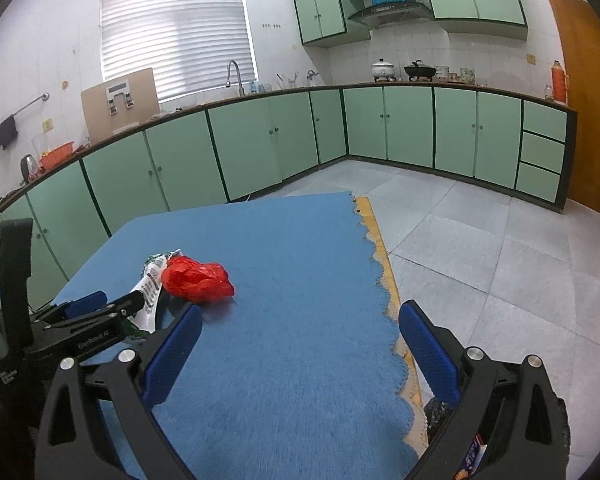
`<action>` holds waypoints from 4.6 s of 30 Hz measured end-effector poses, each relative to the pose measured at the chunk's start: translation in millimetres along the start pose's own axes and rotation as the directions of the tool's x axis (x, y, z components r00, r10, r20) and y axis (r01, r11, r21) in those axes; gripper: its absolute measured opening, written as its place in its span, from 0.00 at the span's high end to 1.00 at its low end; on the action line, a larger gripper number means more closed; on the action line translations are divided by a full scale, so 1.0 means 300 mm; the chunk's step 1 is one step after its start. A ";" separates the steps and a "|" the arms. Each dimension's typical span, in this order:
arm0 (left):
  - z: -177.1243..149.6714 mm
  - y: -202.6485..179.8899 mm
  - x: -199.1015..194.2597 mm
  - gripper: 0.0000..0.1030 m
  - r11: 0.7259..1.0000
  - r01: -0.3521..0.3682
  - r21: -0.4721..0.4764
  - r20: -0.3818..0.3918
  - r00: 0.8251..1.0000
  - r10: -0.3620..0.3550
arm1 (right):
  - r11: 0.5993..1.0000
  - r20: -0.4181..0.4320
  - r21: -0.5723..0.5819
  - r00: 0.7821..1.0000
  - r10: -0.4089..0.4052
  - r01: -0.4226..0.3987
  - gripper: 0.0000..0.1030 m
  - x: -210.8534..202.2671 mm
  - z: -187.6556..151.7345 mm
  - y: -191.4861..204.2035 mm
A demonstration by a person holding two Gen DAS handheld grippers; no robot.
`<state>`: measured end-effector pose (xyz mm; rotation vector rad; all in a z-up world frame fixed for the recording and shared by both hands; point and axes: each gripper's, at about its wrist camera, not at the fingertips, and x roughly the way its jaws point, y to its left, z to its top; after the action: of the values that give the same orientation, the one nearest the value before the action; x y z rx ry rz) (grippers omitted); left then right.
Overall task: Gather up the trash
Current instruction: 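Return both tools to the table and grasp the white-green milk carton with the left tool, then grasp the red plastic bag with the right tool while the left tool holds the carton, then carry the milk carton and red bag over the black bin and release both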
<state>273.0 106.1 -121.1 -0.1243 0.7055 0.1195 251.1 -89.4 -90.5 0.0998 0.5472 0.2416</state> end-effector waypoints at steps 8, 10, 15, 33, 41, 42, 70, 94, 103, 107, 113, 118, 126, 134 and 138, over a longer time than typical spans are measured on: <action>0.008 -0.001 0.068 0.56 0.999 0.039 -0.007 -0.085 0.996 -0.040 | 1.000 -0.017 -0.013 1.000 0.012 -0.013 0.06 0.027 -0.005 0.016; 0.012 -0.007 0.083 0.69 0.998 0.063 -0.009 -0.104 0.993 -0.063 | 1.000 -0.021 -0.012 1.000 0.011 -0.012 0.06 0.030 -0.004 0.014; 0.015 -0.023 0.094 0.79 0.996 0.093 -0.015 -0.103 0.990 -0.094 | 1.000 -0.036 -0.017 0.999 0.015 -0.016 0.06 0.039 -0.004 0.020; 0.010 0.084 -0.011 0.81 0.999 0.037 -0.006 -0.046 0.998 -0.037 | 0.987 -0.117 -0.088 0.985 0.124 -0.135 0.06 0.249 0.057 0.229; 0.017 0.143 0.023 0.55 0.998 0.041 -0.041 -0.102 0.994 -0.046 | 0.981 -0.165 -0.109 0.976 0.142 -0.161 0.06 0.313 0.063 0.288; 0.024 0.144 0.027 0.54 0.998 0.042 -0.041 -0.102 0.994 -0.046 | 0.980 -0.174 -0.107 0.974 0.145 -0.165 0.06 0.323 0.065 0.292; 0.002 0.147 0.011 0.72 0.998 0.052 -0.029 -0.098 0.994 -0.055 | 0.964 -0.199 -0.078 0.952 0.234 -0.253 0.78 0.244 0.057 0.238; -0.038 -0.226 -0.260 0.72 0.968 0.226 0.111 -0.007 0.974 -0.226 | 0.993 -0.025 -0.020 0.993 0.119 -0.119 0.78 -0.185 0.095 -0.033; -0.076 -0.362 -0.321 0.72 0.941 0.290 0.175 -0.011 0.956 -0.292 | 0.998 0.010 0.007 0.998 0.062 -0.062 0.79 -0.307 0.072 -0.123; -0.102 -0.420 -0.350 0.72 0.926 0.319 0.201 -0.014 0.946 -0.323 | 0.999 0.018 0.020 0.999 0.032 -0.032 0.79 -0.353 0.055 -0.170; -0.143 -0.519 -0.378 0.72 0.899 0.363 0.244 -0.031 0.930 -0.367 | 0.999 0.018 0.051 1.000 -0.013 0.013 0.79 -0.407 0.015 -0.243; -0.178 -0.596 -0.393 0.72 0.874 0.400 0.276 -0.051 0.914 -0.402 | 0.996 0.026 0.077 0.998 -0.053 0.051 0.79 -0.462 -0.015 -0.301; -0.241 -0.727 -0.417 0.72 0.826 0.463 0.321 -0.092 0.883 -0.459 | 0.985 0.029 0.124 0.991 -0.128 0.123 0.79 -0.541 -0.059 -0.404; -0.323 -0.884 -0.391 0.72 0.768 0.533 0.356 -0.172 0.845 -0.507 | 0.965 0.009 0.171 0.979 -0.204 0.199 0.79 -0.597 -0.115 -0.510; -0.360 -0.955 -0.376 0.72 0.742 0.556 0.376 -0.196 0.830 -0.522 | 0.953 -0.011 0.194 0.972 -0.236 0.234 0.79 -0.612 -0.153 -0.563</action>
<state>162.2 -200.5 -108.1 0.0850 0.7340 -0.6065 109.2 -298.0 -63.9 0.2234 0.5637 -0.0458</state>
